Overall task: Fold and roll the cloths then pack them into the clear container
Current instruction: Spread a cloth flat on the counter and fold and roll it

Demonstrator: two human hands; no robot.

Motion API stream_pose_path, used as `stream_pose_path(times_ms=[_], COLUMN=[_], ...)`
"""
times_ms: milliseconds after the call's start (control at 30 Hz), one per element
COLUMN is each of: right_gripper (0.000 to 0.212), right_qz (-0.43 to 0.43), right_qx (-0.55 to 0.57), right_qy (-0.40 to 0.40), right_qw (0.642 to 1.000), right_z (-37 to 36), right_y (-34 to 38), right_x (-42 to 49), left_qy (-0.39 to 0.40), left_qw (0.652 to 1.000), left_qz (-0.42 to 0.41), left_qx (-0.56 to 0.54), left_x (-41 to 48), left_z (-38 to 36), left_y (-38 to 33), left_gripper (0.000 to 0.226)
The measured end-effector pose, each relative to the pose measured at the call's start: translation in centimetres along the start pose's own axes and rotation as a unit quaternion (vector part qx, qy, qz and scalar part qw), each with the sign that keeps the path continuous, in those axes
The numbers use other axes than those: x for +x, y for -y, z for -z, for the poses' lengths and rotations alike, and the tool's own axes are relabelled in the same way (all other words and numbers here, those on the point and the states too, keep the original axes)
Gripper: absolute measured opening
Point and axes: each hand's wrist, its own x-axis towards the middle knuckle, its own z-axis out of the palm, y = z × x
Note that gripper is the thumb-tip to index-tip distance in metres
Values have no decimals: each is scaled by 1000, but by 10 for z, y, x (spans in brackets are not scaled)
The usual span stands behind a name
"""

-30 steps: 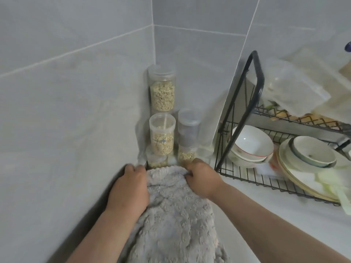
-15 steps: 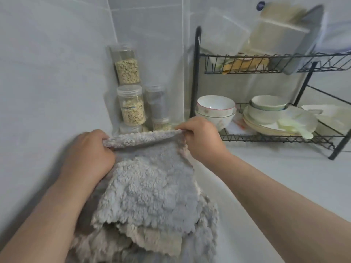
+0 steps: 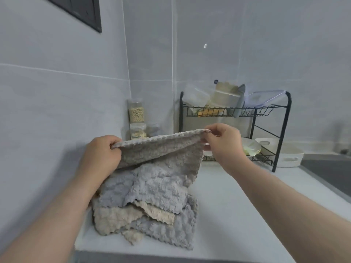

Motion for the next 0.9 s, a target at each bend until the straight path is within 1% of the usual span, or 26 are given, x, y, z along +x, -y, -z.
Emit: stream_pose_path(times_ms=[67,167,233,300,367,400,433,500,567,667,767,833,900], right_gripper=[19,19,19,17,17,18,18,18,19,17,15,13,13], right_qz=[6,14,18,15,0,-12,-25,-48,-56,-49,-31,-22,-31], right_qx=[3,9,9,-15,-29,-25,-16,-4,-1,21,29,41,39], right_qy=[-23,-67,-94,-106,-114,-121,-131,-158,-177,-187,-173,-157,-145], right_qw=[1000,998,995,994,993,992,991,986,983,981,984,987,988], right_z=[17,52,79,103,124,134,143,158,169,183,197,206,214], right_y=[8,21,24,19,11,7,3,-5,-9,-8,-5,-7,-13], right_x=[-2,-3,-2,2,8,12,17,28,41,57,61,57,48], left_qy=[-9,-31,-5,28,66,93,124,177,191,175,154,161,190], left_qw=[1000,998,996,992,988,983,974,943,924,921,920,919,924], left_qz=[-18,-45,-79,-97,-82,-56,-17,70,109,95,62,43,30], left_qx=[-17,-39,-49,-72,-113,-146,-187,-272,-313,-333,-355,-357,-331], left_x=[-2,4,6,8,16,21,27,39,49,57,55,46,31], left_z=[4,10,10,1,-18,-31,-46,-76,-100,-119,-120,-119,-119], left_y=[-14,-40,-65,-89,-108,-115,-122,-136,-148,-166,-177,-177,-171], left_gripper=[30,11,11,12,11,8,4,5,9,13,15,15,12])
